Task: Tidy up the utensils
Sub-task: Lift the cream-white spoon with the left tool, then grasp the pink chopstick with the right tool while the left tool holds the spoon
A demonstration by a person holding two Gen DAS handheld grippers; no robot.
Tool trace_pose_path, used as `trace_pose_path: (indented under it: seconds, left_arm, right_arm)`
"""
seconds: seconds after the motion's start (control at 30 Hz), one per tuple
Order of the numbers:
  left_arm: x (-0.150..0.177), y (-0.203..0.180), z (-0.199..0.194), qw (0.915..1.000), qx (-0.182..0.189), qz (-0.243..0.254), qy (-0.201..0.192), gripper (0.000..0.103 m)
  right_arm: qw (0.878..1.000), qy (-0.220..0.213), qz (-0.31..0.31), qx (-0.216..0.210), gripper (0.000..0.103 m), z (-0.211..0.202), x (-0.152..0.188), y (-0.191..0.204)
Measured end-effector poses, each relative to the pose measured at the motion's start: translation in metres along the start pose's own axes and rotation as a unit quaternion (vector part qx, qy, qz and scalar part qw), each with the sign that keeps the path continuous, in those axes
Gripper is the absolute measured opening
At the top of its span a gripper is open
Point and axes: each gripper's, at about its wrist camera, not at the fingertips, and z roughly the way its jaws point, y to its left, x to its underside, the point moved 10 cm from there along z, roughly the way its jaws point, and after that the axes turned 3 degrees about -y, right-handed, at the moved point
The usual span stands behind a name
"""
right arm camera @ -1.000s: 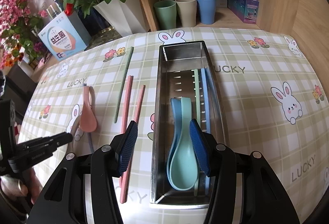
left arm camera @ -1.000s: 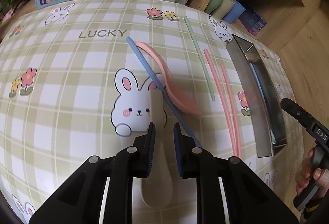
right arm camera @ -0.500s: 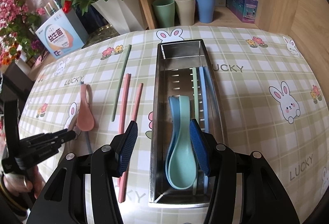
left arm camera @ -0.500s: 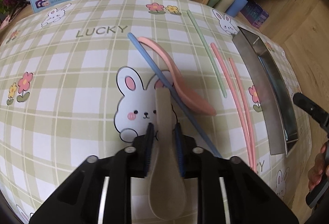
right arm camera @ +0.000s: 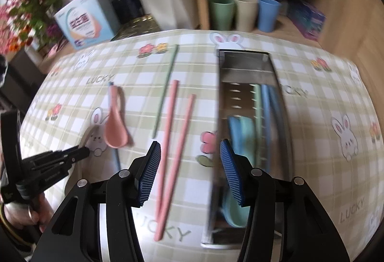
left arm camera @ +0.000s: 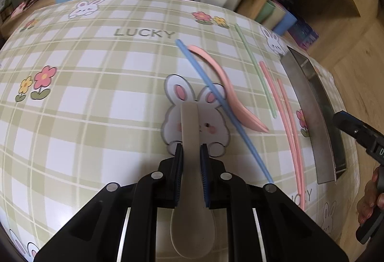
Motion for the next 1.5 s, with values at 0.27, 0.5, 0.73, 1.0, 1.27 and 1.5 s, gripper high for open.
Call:
trace_pose_path:
  seconds: [0.27,0.5,0.73,1.0,1.27,1.5]
  left_arm:
    - [-0.005,0.017,-0.004,0.9998,0.011,-0.015,-0.009,0.014]
    - [-0.003,0.017,-0.004,0.9996,0.024,-0.008,-0.010,0.014]
    - [-0.002,0.017,-0.005,0.9996,0.028,-0.005,-0.005,0.014]
    - [-0.001,0.018,-0.005,0.9995,0.032,-0.001,-0.001,0.014]
    - [0.003,0.022,-0.009,0.9988,0.027,-0.040,0.006,0.014]
    - [-0.003,0.023,-0.037,0.9985,0.014,-0.047,-0.023,0.014]
  right_arm:
    - [0.998,0.045,-0.047,0.008,0.022,0.042,-0.002,0.034]
    - [0.996,0.078,-0.033,0.032,0.013,0.076,0.003,0.028]
    - [0.996,0.079,-0.007,0.039,0.011,0.090,-0.007,0.021]
    - [0.998,0.054,-0.006,0.029,0.007,0.091,-0.007,0.023]
    - [0.998,0.059,0.014,-0.002,0.006,0.073,0.015,0.025]
    - [0.998,0.022,0.027,-0.047,0.006,0.041,0.014,0.038]
